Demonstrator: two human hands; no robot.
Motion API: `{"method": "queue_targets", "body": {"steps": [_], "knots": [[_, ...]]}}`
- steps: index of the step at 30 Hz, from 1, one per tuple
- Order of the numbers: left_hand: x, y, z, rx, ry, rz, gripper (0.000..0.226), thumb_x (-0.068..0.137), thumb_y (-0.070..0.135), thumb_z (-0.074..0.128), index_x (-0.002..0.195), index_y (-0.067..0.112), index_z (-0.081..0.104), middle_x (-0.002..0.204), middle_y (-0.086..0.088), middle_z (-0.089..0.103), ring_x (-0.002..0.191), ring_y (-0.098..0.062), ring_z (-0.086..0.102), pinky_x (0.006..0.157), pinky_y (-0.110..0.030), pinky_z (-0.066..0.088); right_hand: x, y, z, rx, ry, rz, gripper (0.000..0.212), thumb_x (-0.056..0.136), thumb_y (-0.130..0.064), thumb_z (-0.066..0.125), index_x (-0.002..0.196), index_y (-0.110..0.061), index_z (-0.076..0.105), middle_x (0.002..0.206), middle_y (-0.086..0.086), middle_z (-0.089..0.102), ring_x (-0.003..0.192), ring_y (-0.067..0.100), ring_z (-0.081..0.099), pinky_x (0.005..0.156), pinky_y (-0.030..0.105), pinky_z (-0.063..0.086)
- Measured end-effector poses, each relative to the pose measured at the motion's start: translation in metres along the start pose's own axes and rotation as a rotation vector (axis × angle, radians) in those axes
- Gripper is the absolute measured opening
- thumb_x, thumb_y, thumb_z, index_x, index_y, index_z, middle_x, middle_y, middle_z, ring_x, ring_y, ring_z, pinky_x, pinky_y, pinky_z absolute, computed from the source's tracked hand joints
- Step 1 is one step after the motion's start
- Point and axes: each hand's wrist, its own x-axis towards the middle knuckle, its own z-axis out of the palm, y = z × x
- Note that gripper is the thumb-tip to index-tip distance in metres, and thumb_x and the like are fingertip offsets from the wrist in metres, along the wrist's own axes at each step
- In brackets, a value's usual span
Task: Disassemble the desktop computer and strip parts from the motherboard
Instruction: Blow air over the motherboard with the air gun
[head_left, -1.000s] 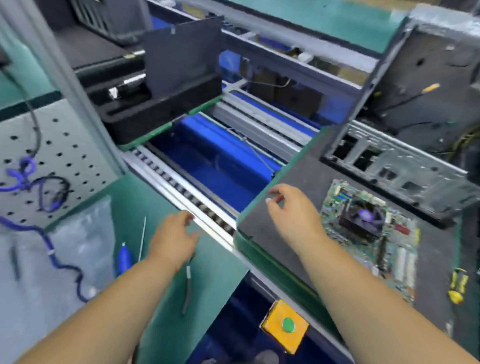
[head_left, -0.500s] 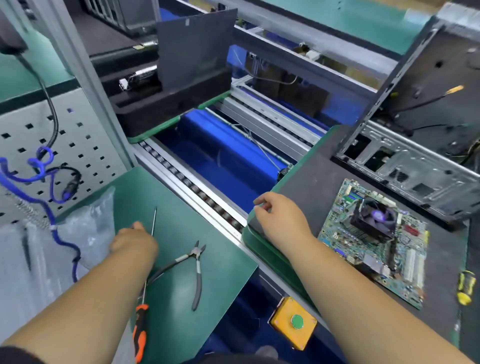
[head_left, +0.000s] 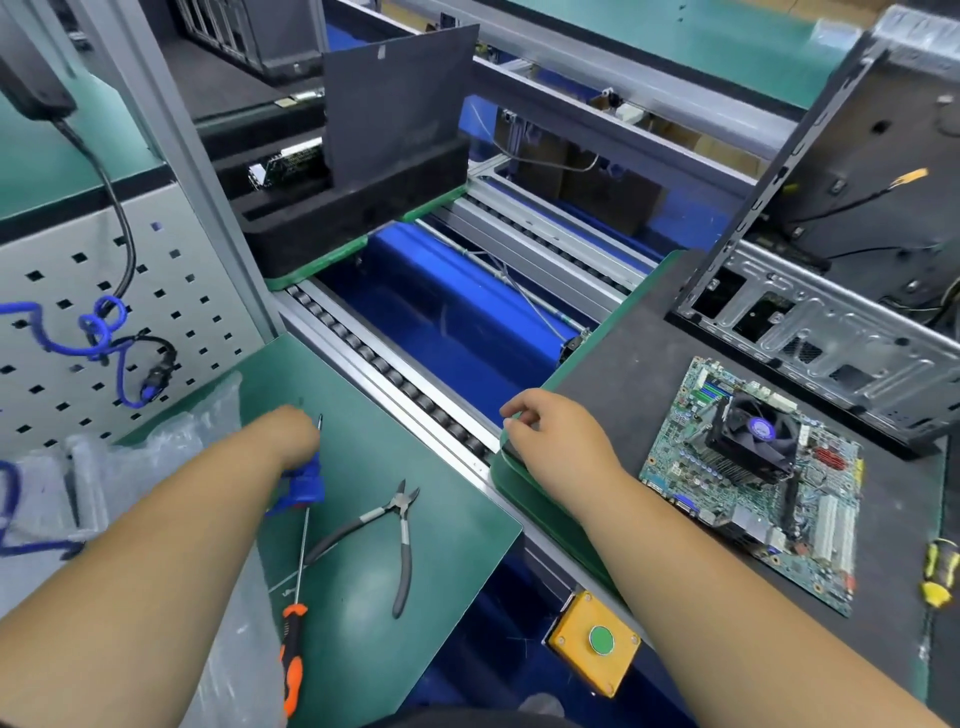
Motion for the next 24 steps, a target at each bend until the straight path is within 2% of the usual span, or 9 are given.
{"method": "queue_targets", "body": {"steps": [2, 4, 8, 11, 13, 15, 19, 22, 24], "knots": [[-0.005, 0.016, -0.011, -0.195, -0.054, 0.114, 0.020, 0.095, 0.005, 0.044, 0.076, 0.005, 0.053, 0.090, -0.018, 0.055, 0.080, -0.029, 0.051, 0.082, -0.038, 0.050, -0.003, -0.001, -0.002, 0.012, -0.003, -0.020, 0.019, 0.096, -0.023, 0.050, 0.109, -0.028, 0.063, 0.083, -0.012, 0.059, 0.066, 0.005, 0.052, 0.067, 0.031, 0.048], [-0.018, 0.036, -0.012, -0.456, -0.112, 0.186, 0.017, 0.096, 0.007, 0.044, 0.085, 0.001, 0.055, 0.087, -0.021, 0.058, 0.079, -0.031, 0.059, 0.089, -0.048, 0.053, -0.008, -0.002, -0.005, -0.017, -0.008, -0.057, 0.023, 0.096, -0.020, 0.050, 0.114, -0.029, 0.062, 0.091, -0.013, 0.058, 0.070, 0.005, 0.054, 0.070, 0.029, 0.047], [-0.053, 0.082, -0.007, -0.777, -0.302, 0.293, 0.017, 0.101, 0.009, 0.041, 0.093, 0.003, 0.055, 0.097, -0.021, 0.060, 0.081, -0.031, 0.062, 0.077, -0.041, 0.054, -0.020, 0.003, -0.013, -0.102, 0.023, -0.224, 0.040, 0.093, -0.014, 0.059, 0.130, -0.030, 0.055, 0.120, -0.011, 0.048, 0.097, 0.008, 0.053, 0.090, 0.031, 0.048], [-0.084, 0.115, -0.002, -0.825, -0.443, 0.375, 0.018, 0.100, 0.012, 0.046, 0.103, -0.002, 0.058, 0.097, -0.021, 0.060, 0.074, -0.028, 0.062, 0.065, -0.036, 0.053, -0.032, 0.009, -0.021, -0.170, 0.132, -0.410, 0.053, 0.085, -0.011, 0.068, 0.135, -0.024, 0.055, 0.125, -0.004, 0.046, 0.115, 0.015, 0.048, 0.099, 0.032, 0.043], [-0.106, 0.135, 0.001, -0.797, -0.534, 0.427, 0.020, 0.097, 0.012, 0.052, 0.106, -0.003, 0.061, 0.094, -0.019, 0.058, 0.076, -0.027, 0.058, 0.064, -0.035, 0.054, -0.038, 0.013, -0.028, -0.234, 0.187, -0.527, 0.058, 0.077, -0.008, 0.073, 0.133, -0.017, 0.058, 0.124, 0.004, 0.050, 0.115, 0.024, 0.050, 0.099, 0.040, 0.044], [-0.127, 0.155, 0.005, -0.767, -0.584, 0.472, 0.013, 0.093, 0.009, 0.055, 0.097, -0.001, 0.063, 0.086, -0.016, 0.056, 0.073, -0.026, 0.052, 0.062, -0.034, 0.053, -0.043, 0.017, -0.038, -0.268, 0.243, -0.595, 0.056, 0.073, -0.009, 0.075, 0.128, -0.012, 0.061, 0.122, 0.008, 0.055, 0.112, 0.030, 0.053, 0.096, 0.047, 0.045], [-0.154, 0.190, 0.011, -0.794, -0.597, 0.448, 0.016, 0.093, 0.005, 0.052, 0.084, -0.001, 0.063, 0.067, -0.010, 0.066, 0.052, -0.017, 0.063, 0.046, -0.025, 0.050, -0.052, 0.031, -0.067, -0.310, 0.365, -0.661, 0.046, 0.074, -0.007, 0.071, 0.119, -0.005, 0.065, 0.117, 0.011, 0.064, 0.109, 0.034, 0.058, 0.093, 0.047, 0.047], [-0.173, 0.212, 0.013, -0.816, -0.624, 0.464, 0.019, 0.093, 0.004, 0.051, 0.089, -0.007, 0.066, 0.078, -0.015, 0.073, 0.073, -0.024, 0.070, 0.070, -0.035, 0.057, -0.056, 0.042, -0.094, -0.408, 0.436, -0.667, 0.044, 0.070, -0.002, 0.073, 0.114, -0.003, 0.068, 0.101, 0.013, 0.064, 0.093, 0.038, 0.058, 0.082, 0.049, 0.049], [-0.188, 0.229, 0.014, -0.805, -0.608, 0.467, 0.024, 0.092, 0.005, 0.051, 0.100, -0.013, 0.065, 0.097, -0.025, 0.071, 0.089, -0.032, 0.068, 0.090, -0.044, 0.052, -0.059, 0.048, -0.115, -0.485, 0.472, -0.655, 0.045, 0.068, -0.007, 0.074, 0.112, -0.005, 0.068, 0.094, 0.012, 0.060, 0.083, 0.036, 0.055, 0.074, 0.047, 0.048]]}}
